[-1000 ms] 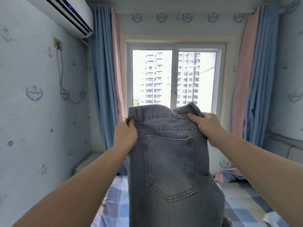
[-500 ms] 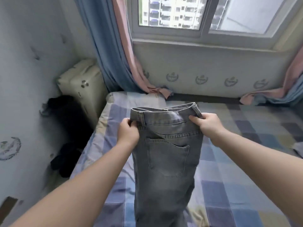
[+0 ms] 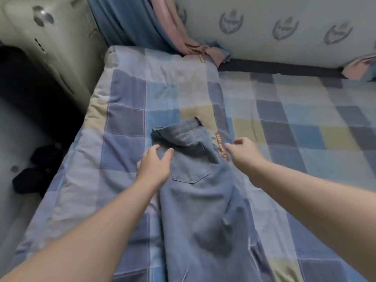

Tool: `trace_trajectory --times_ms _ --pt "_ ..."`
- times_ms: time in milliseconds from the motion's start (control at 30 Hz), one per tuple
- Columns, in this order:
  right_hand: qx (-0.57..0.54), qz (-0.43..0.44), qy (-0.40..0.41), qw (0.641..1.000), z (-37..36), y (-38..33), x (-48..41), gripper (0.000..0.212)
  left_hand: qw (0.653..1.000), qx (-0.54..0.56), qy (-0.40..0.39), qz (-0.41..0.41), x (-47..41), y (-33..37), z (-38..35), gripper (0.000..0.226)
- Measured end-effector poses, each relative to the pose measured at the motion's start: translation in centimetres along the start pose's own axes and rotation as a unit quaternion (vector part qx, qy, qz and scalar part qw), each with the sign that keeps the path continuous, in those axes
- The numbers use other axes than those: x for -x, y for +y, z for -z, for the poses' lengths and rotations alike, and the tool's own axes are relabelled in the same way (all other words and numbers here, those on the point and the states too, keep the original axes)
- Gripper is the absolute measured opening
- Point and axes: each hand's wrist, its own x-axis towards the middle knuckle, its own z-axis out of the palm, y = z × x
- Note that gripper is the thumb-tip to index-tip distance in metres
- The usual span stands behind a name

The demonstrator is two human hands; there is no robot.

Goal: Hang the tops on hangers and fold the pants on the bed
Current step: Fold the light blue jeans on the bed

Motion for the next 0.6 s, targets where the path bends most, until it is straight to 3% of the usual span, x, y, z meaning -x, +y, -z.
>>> trace_trajectory --times_ms 200,300,433,600 --pt "0.159 0.068 -0.103 0.980 -1.0 7.5 5.5 0.053 0.985 -0.110 -0.116 -0.064 8.8 -4.3 -4.0 0.059" --pt "0.227 0.087 -0.136 0.961 0.4 9.9 8.3 0.062 0.974 -0.157 -0.132 -0.091 12.1 -4.1 -4.2 0.062" --pt "0.300 0.039 -0.207 0.931 3.3 12.5 12.3 0.066 0.955 -0.236 -0.143 -0.108 17.7 -4.0 -4.6 0.066" --pt "0.367 0.060 -0.216 0.903 7.0 16.1 16.8 0.069 0.947 -0.265 -0.152 -0.100 26.6 -4.7 -6.3 0.068"
